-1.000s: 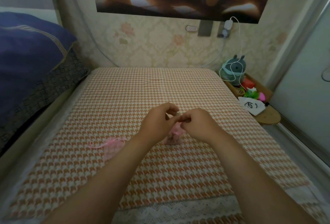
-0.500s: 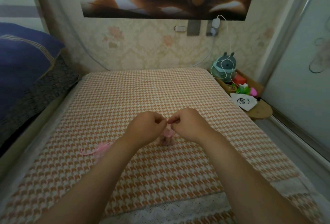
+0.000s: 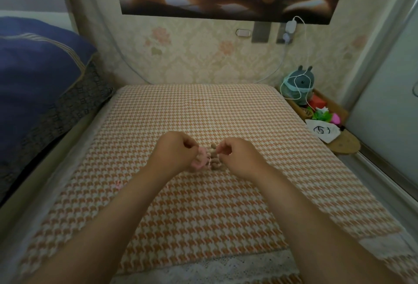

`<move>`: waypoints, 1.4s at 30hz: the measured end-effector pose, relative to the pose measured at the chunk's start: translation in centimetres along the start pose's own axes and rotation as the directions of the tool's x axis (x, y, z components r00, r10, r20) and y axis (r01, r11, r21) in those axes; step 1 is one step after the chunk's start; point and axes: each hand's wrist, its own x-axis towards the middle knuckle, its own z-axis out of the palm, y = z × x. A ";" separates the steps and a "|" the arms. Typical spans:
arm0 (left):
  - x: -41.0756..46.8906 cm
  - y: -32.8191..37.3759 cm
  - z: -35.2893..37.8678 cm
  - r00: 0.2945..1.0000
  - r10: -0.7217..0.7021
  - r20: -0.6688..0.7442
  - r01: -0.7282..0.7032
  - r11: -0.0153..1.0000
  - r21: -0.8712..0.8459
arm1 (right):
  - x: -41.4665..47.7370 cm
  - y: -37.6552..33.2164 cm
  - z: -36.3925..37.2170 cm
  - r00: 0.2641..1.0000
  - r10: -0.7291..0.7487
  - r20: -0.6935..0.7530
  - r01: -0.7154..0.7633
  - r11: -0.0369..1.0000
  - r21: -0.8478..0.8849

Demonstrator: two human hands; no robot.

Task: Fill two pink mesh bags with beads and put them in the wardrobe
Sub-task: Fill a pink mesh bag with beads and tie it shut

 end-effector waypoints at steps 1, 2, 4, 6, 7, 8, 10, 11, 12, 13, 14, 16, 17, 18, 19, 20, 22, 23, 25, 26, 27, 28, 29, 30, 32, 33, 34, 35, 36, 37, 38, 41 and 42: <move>0.1 -0.4 -0.2 1.000 -0.007 0.013 0.007 1.000 0.004 | 0.1 0.1 0.4 1.000 -0.006 0.019 0.008 0.995 -0.097; 0.2 -0.7 -0.4 1.000 -0.013 0.027 0.013 1.000 0.015 | 0.2 0.2 0.7 0.999 -0.010 0.037 0.016 0.984 -0.177; 0.2 -1.3 -0.7 0.998 -0.009 0.061 0.006 0.999 0.041 | 0.5 0.2 1.3 0.998 -0.004 0.059 0.022 0.954 -0.300; 0.3 -1.8 -1.0 0.995 0.012 0.100 -0.017 0.999 0.047 | 0.8 0.2 1.7 0.998 0.010 0.064 0.016 0.918 -0.396; 0.3 -2.0 -1.2 0.992 0.026 0.120 -0.032 0.998 0.049 | 0.9 0.3 1.9 0.998 0.020 0.065 0.009 0.911 -0.413; 0.4 -2.2 -1.4 0.990 0.041 0.137 -0.048 0.997 0.054 | 1.0 0.4 2.1 0.997 0.030 0.064 -0.001 0.911 -0.413; 0.6 -2.4 -1.7 0.984 0.061 0.166 -0.073 0.995 0.069 | 1.0 0.3 2.4 0.998 0.035 0.053 -0.010 0.911 -0.412; 0.6 -2.4 -1.9 0.982 0.069 0.179 -0.084 0.993 0.082 | 1.0 0.2 2.4 0.998 0.033 0.045 -0.012 0.910 -0.415; 0.6 -2.4 -2.0 0.979 0.073 0.191 -0.093 0.991 0.097 | 1.1 0.0 2.5 0.999 0.029 0.029 -0.015 0.912 -0.411; 0.5 -2.3 -2.0 0.976 0.077 0.201 -0.101 0.989 0.108 | 1.2 -0.2 2.4 1.000 0.021 0.005 -0.018 0.920 -0.392; 0.4 -2.2 -2.0 0.975 0.081 0.209 -0.106 0.988 0.110 | 1.3 -0.6 2.3 0.999 0.013 -0.031 -0.023 0.935 -0.353; 0.3 -2.2 -2.0 0.974 0.084 0.212 -0.108 0.989 0.105 | 1.4 -1.4 2.1 0.992 -0.008 -0.126 -0.018 0.980 -0.199; 0.3 -2.2 -2.0 0.974 0.085 0.210 -0.108 0.989 0.102 | 1.4 -2.0 2.0 0.985 -0.016 -0.171 -0.002 0.995 -0.103; 0.3 -2.2 -1.9 0.974 0.088 0.207 -0.110 0.989 0.096 | 1.4 -2.7 1.9 0.979 -0.026 -0.204 0.025 1.000 -0.009; 0.3 -2.3 -1.8 0.974 0.091 0.206 -0.110 0.990 0.083 | 1.3 -3.4 1.8 0.975 -0.044 -0.217 0.060 0.996 0.066; 0.3 -2.3 -1.8 0.973 0.090 0.212 -0.106 0.992 0.067 | 1.0 -4.1 1.7 0.974 -0.072 -0.216 0.100 0.988 0.120; 0.3 -2.5 -1.8 0.970 0.093 0.223 -0.103 0.994 0.035 | 0.4 -5.0 1.8 0.974 -0.128 -0.187 0.157 0.976 0.149; 0.2 -2.5 -1.9 0.969 0.102 0.227 -0.111 0.994 0.024 | 0.1 -5.3 2.0 0.975 -0.149 -0.163 0.169 0.979 0.116; 0.1 -2.7 -2.0 0.966 0.126 0.225 -0.131 0.991 0.010 | -0.3 -5.2 2.3 0.975 -0.190 -0.115 0.188 0.982 -0.034; 0.0 -2.7 -2.1 0.965 0.134 0.223 -0.138 0.990 0.000 | -0.4 -5.1 2.5 0.971 -0.216 -0.101 0.204 0.972 -0.114; 0.0 -2.7 -2.2 0.965 0.137 0.225 -0.138 0.990 -0.011 | -0.3 -4.9 2.6 0.965 -0.242 -0.099 0.223 0.960 -0.169; -0.1 -2.7 -2.2 0.964 0.136 0.229 -0.135 0.991 -0.019 | -0.2 -4.8 2.7 0.960 -0.261 -0.104 0.238 0.952 -0.192; -0.1 -2.8 -2.2 0.964 0.131 0.233 -0.130 0.991 -0.023 | -0.1 -4.7 2.8 0.956 -0.272 -0.110 0.248 0.949 -0.192; 0.0 -2.9 -2.2 0.964 0.125 0.235 -0.123 0.992 -0.022 | 0.1 -4.5 2.7 0.954 -0.277 -0.117 0.254 0.950 -0.181; 0.1 -2.9 -2.1 0.965 0.110 0.239 -0.111 0.994 -0.007 | 0.4 -4.1 2.6 0.952 -0.276 -0.135 0.253 0.954 -0.163; 0.1 -2.9 -2.1 0.965 0.106 0.238 -0.111 0.994 0.006 | 0.5 -3.9 2.4 0.952 -0.266 -0.148 0.242 0.956 -0.165; 0.1 -3.0 -2.1 0.966 0.106 0.235 -0.113 0.993 0.017 | 0.6 -3.6 2.3 0.956 -0.249 -0.157 0.222 0.960 -0.171; 0.2 -3.0 -2.1 0.968 0.104 0.229 -0.112 0.993 0.024 | 0.7 -3.3 2.1 0.962 -0.224 -0.159 0.195 0.964 -0.182; 0.2 -2.9 -2.1 0.969 0.100 0.224 -0.108 0.994 0.027 | 0.8 -2.9 2.0 0.970 -0.187 -0.153 0.156 0.968 -0.196; 0.3 -3.0 -2.0 0.971 0.097 0.218 -0.105 0.994 0.027 | 0.9 -2.4 1.9 0.979 -0.149 -0.142 0.117 0.970 -0.215; 0.3 -3.0 -2.0 0.972 0.096 0.214 -0.104 0.994 0.027 | 1.0 -2.0 1.8 0.985 -0.115 -0.127 0.082 0.967 -0.241; 0.5 -3.3 -1.6 0.975 0.093 0.201 -0.099 0.995 0.021 | 1.1 -0.9 2.0 0.999 -0.032 -0.032 0.020 0.943 -0.333; 0.6 -3.3 -1.4 0.976 0.090 0.199 -0.094 0.995 0.014 | 1.2 -0.6 2.3 1.000 -0.002 0.004 0.003 0.936 -0.352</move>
